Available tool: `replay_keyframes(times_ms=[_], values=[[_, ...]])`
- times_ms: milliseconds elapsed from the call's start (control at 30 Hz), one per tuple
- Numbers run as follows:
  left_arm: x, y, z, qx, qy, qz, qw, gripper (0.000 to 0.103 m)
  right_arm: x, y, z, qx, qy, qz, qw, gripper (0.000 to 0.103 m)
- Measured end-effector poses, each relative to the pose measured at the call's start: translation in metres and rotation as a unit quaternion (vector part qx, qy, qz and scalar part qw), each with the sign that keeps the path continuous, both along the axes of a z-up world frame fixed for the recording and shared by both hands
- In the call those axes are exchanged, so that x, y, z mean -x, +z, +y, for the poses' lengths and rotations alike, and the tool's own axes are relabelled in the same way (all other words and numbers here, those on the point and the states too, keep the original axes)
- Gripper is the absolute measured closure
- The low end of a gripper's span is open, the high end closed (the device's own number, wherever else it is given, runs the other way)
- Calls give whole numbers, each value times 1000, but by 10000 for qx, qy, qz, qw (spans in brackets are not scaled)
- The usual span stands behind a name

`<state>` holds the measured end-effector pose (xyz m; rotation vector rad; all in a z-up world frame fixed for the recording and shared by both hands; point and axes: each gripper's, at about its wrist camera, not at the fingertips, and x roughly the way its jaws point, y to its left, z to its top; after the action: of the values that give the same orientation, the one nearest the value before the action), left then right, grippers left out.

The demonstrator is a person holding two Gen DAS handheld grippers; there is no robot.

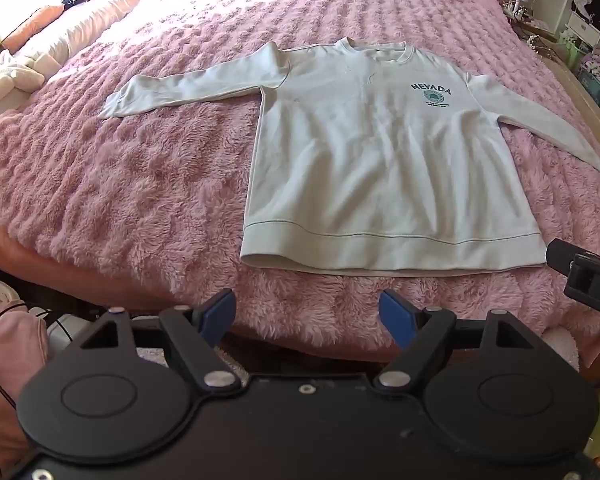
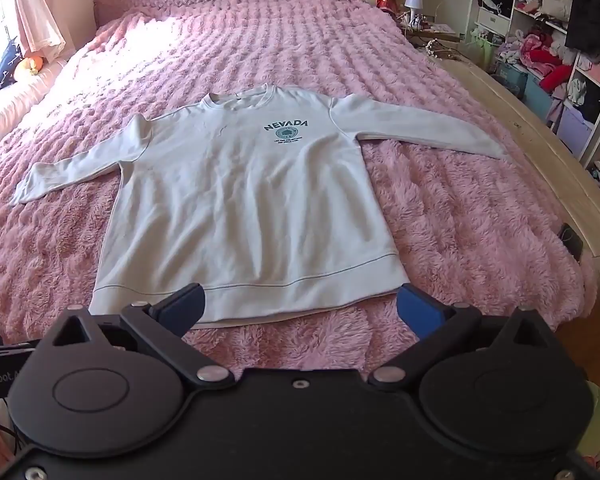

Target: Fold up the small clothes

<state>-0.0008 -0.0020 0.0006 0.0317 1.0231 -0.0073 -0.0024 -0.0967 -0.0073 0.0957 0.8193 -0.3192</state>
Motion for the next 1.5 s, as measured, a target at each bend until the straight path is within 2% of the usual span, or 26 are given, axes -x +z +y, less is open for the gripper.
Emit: replay_keyframes(times_ms=[1500], values=[[2, 1, 1, 51, 29, -20, 10000, 23, 8, 8, -6, -4, -21, -127, 9999, 0]])
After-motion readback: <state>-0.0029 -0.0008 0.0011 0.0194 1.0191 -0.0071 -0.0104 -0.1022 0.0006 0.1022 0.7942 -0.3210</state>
